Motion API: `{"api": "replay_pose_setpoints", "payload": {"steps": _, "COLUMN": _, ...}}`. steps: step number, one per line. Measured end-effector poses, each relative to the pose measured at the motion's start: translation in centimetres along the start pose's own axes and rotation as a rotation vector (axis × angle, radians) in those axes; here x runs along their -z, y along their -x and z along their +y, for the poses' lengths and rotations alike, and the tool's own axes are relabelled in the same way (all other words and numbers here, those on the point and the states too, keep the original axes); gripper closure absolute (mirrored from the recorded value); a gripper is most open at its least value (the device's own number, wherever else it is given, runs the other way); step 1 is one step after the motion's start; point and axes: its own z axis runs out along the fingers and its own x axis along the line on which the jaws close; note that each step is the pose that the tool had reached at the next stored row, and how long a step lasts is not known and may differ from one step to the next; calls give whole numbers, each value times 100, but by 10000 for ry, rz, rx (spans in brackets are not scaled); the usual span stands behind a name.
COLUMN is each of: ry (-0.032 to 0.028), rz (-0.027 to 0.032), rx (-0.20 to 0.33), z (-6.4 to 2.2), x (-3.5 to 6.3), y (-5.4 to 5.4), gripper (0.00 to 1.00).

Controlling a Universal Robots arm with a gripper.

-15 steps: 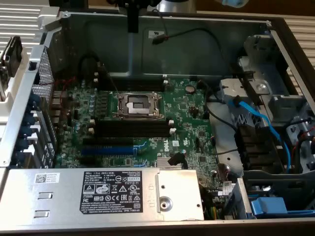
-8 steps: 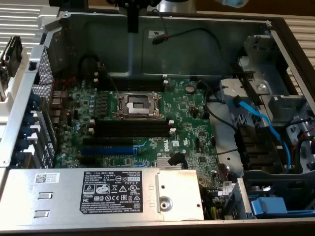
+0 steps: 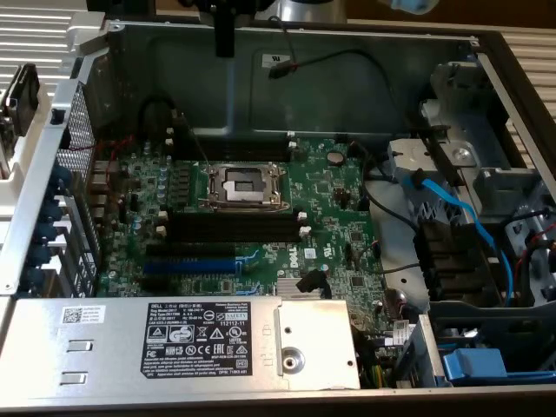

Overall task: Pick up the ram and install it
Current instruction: 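Reach for the ram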

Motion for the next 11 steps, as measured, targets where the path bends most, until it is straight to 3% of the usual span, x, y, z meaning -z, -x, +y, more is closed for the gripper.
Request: {"api": "replay_pose_setpoints", "payload": {"steps": 11, "ry": 1, "rz": 0, "rx": 0, "z": -24, "x": 10, "y": -500, "gripper": 90}}
